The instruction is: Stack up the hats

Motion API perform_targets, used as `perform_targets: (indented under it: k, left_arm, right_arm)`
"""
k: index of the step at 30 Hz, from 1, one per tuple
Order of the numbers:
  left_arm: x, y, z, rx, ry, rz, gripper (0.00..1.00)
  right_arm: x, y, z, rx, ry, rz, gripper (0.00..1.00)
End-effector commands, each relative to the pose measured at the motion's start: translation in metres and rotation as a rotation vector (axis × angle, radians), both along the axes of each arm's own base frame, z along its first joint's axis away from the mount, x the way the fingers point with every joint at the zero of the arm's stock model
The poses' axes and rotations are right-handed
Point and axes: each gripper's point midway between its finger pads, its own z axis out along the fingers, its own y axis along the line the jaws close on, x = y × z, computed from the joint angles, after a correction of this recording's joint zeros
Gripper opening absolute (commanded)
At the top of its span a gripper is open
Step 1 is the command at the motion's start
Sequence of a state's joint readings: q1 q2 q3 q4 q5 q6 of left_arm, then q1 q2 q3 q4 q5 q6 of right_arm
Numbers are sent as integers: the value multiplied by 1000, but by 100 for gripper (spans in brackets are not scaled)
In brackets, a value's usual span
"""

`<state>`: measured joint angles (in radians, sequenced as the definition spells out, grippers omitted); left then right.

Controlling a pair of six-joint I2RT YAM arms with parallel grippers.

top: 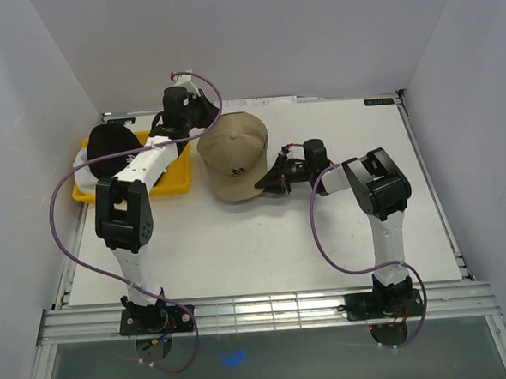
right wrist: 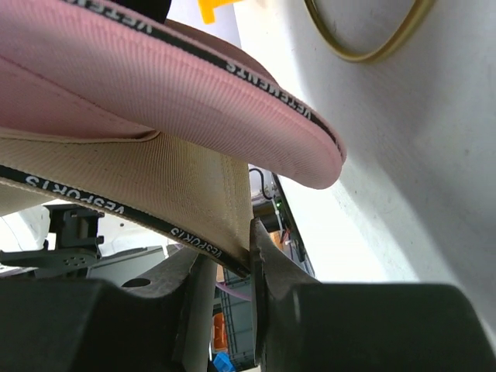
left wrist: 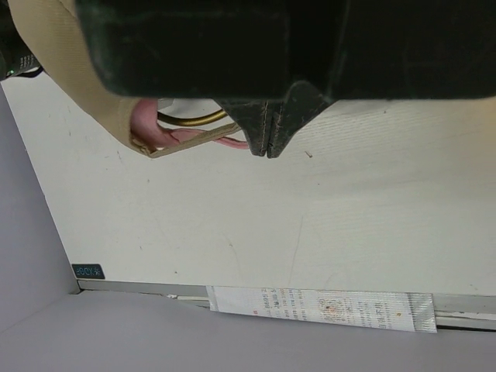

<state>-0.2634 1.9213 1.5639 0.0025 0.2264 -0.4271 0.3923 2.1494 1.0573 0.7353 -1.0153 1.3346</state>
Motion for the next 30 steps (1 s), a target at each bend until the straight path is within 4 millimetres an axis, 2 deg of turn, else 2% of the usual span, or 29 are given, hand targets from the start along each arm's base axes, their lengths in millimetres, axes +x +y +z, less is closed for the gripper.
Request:
perform_targets:
  k: [1, 7, 11, 14, 23, 26, 30]
  left_arm:
    - [-36, -15, -72, 64, 241, -82, 0]
    - [-35, -11, -73, 77, 246, -55, 0]
    - [-34, -7, -67, 84, 241, -35, 0]
    - [-32, -5, -65, 94, 241, -23, 0]
    - [-24, 9, -44, 110, 222, 32, 0]
    - [-18, 21, -28, 105, 206, 64, 0]
    - [-7, 50, -2, 62, 177, 107, 0]
  right_arm:
    - [24, -8, -44, -138, 169, -159, 14]
    - [27, -8, -40, -145, 137, -156, 34]
    - [27, -8, -29, -133, 107, -153, 50]
    - [26, -9, -20, -125, 87, -153, 57]
    - [15, -13, 1, -117, 44, -152, 64]
    - [10, -15, 9, -115, 25, -151, 65]
    - [7, -18, 26, -114, -29, -148, 67]
